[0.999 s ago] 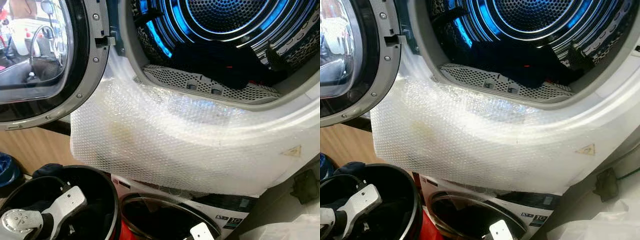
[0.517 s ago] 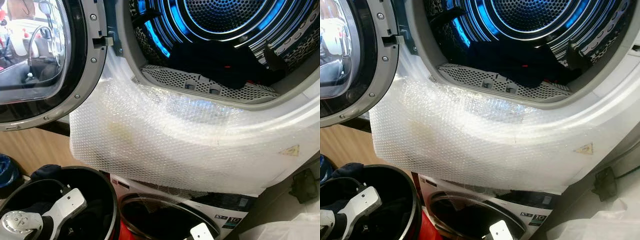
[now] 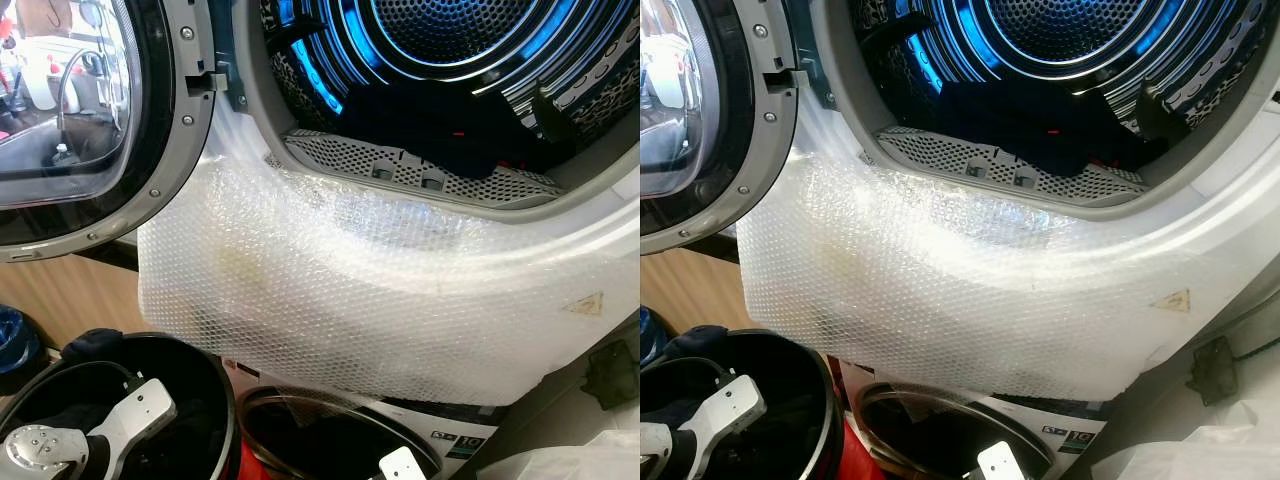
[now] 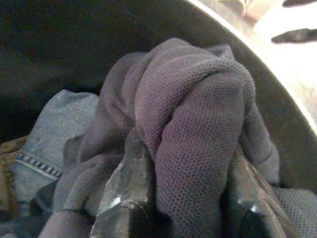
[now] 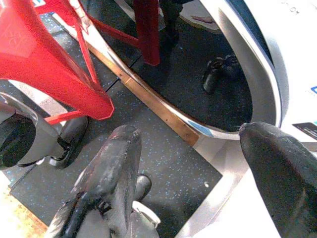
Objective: Clothes washing
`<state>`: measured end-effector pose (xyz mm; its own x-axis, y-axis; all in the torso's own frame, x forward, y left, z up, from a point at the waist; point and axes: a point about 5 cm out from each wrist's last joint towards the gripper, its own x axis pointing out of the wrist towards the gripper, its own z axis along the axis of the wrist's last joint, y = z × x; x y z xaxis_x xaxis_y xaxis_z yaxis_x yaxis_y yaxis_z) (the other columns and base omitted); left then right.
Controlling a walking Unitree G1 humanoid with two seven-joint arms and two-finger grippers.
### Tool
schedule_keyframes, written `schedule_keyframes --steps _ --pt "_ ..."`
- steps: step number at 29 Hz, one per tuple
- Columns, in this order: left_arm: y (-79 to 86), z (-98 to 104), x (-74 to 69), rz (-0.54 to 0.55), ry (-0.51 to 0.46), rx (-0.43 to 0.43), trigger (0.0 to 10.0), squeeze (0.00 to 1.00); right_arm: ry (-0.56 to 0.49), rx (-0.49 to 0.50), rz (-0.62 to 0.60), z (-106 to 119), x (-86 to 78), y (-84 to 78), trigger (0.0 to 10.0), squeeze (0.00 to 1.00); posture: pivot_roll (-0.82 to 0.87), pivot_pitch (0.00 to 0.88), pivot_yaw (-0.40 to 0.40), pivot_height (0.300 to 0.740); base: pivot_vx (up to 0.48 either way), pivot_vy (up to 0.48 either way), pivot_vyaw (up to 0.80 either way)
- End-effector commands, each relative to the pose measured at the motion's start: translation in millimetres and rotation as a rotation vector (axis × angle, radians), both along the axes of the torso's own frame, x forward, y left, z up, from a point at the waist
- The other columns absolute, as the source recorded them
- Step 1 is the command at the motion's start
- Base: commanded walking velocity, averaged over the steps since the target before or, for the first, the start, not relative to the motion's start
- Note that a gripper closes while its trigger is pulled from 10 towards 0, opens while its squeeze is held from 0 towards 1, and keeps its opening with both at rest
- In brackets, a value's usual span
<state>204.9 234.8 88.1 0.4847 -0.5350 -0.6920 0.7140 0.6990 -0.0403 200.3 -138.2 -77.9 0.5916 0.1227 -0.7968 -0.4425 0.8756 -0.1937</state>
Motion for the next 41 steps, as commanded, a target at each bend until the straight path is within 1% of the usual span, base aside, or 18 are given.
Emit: schedule_keyframes --steps 1,4,5,7,8,11,15,16,18,19,20,23,24,25,26,35,36,41 --pt "-3.5 3.6 2.1 0.014 -0.007 -0.038 0.0 0.0 0.017 -0.009 0.01 -2.1 -3.6 -0.8 10.0 0.0 0.38 0.0 -0.073 0.74 0.0 0.0 0.0" --pt "-5.0 9.6 4.5 0.056 -0.031 -0.097 0.0 0.0 0.019 -0.011 0.013 -2.5 -4.4 -0.6 10.0 0.0 0.39 0.0 -0.073 0.74 0.0 0.0 0.0" --pt "-3.0 19.9 8.4 0.138 -0.078 -0.179 0.0 0.0 0.019 -0.01 0.016 -2.3 -4.0 0.1 10.0 0.0 0.39 0.0 -0.072 0.74 0.0 0.0 0.0" --pt "-2.4 22.7 9.0 0.159 -0.089 -0.206 0.0 0.0 0.019 -0.01 0.016 -2.3 -3.8 0.3 10.0 0.0 0.39 0.0 -0.072 0.74 0.0 0.0 0.0" --pt "-0.6 29.0 9.5 0.209 -0.113 -0.266 0.0 0.0 0.019 -0.01 0.017 -2.2 -3.8 0.5 10.0 0.0 0.39 0.0 -0.072 0.74 0.0 0.0 0.0" --pt "4.1 43.1 6.3 0.292 -0.167 -0.38 0.0 0.0 0.02 -0.008 0.021 -2.3 -4.0 1.1 10.0 0.0 0.4 0.0 -0.073 0.74 0.0 0.0 0.0" --pt "5.4 60.7 1.5 0.343 -0.238 -0.469 0.0 0.0 0.02 -0.009 0.023 -2.2 -3.7 0.9 10.0 0.0 0.41 0.0 -0.077 0.74 0.0 0.0 0.0" --pt "2.9 74.1 -0.9 0.347 -0.291 -0.545 0.0 0.0 0.021 -0.011 0.026 -2.3 -3.8 0.6 10.0 0.0 0.41 0.0 -0.078 0.74 0.0 0.0 0.0" --pt "-1.2 85.6 -2.7 0.335 -0.335 -0.607 0.0 0.0 0.023 -0.013 0.029 -2.4 -4.2 0.5 10.0 0.0 0.42 0.0 -0.079 0.74 0.0 0.0 0.0" --pt "-4.8 92.2 -3.7 0.312 -0.361 -0.637 0.0 0.0 0.024 -0.013 0.031 -2.5 -4.4 0.7 10.0 0.0 0.43 0.0 -0.081 0.74 0.0 0.0 0.0" --pt "-12.8 103.8 -5.3 0.253 -0.407 -0.686 0.0 0.0 0.026 -0.014 0.036 -2.6 -4.5 1.2 10.0 0.0 0.43 0.0 -0.082 0.74 0.0 0.0 0.0" --pt "-21.7 119.2 -3.5 0.189 -0.46 -0.744 0.0 0.0 0.025 -0.012 0.039 -2.3 -3.7 3.1 10.0 0.0 0.43 0.0 -0.083 0.74 0.0 0.0 0.0" --pt "-28.3 130.9 3.4 0.154 -0.494 -0.768 0.0 0.0 0.02 -0.007 0.036 -1.3 -2.0 5.2 10.0 0.0 0.43 0.0 -0.08 0.74 0.0 0.0 0.0" --pt "-28.3 130.9 3.4 0.154 -0.494 -0.768 0.0 0.0 0.02 -0.007 0.036 -1.3 -2.0 5.2 10.0 0.0 0.43 0.0 -0.08 0.74 0.0 0.0 0.0" --pt "-35.3 140.2 9.4 0.11 -0.511 -0.775 0.0 0.0 0.015 -0.001 0.032 -0.6 -0.6 7.1 10.0 0.0 0.42 0.0 -0.074 0.74 0.0 0.0 0.0" --pt "-79.4 173.7 28.3 -0.235 -0.483 -0.782 0.0 0.0 0.01 0.009 -0.014 -0.6 -0.5 7.8 10.0 0.0 0.37 0.0 -0.038 0.74 0.0 0.0 0.0" --pt "-90.5 177.9 30.8 -0.33 -0.457 -0.775 0.0 0.0 0.013 0.009 -0.027 -1.5 -2.2 7.1 10.0 0.0 0.36 0.0 -0.028 0.74 0.0 0.0 0.0" --pt "-115.7 186.4 33.0 -0.592 -0.366 -0.735 0.0 0.0 0.017 0.016 -0.073 -3.8 -6.8 6.6 10.0 0.0 0.29 0.0 0.018 0.74 0.0 0.0 0.0"
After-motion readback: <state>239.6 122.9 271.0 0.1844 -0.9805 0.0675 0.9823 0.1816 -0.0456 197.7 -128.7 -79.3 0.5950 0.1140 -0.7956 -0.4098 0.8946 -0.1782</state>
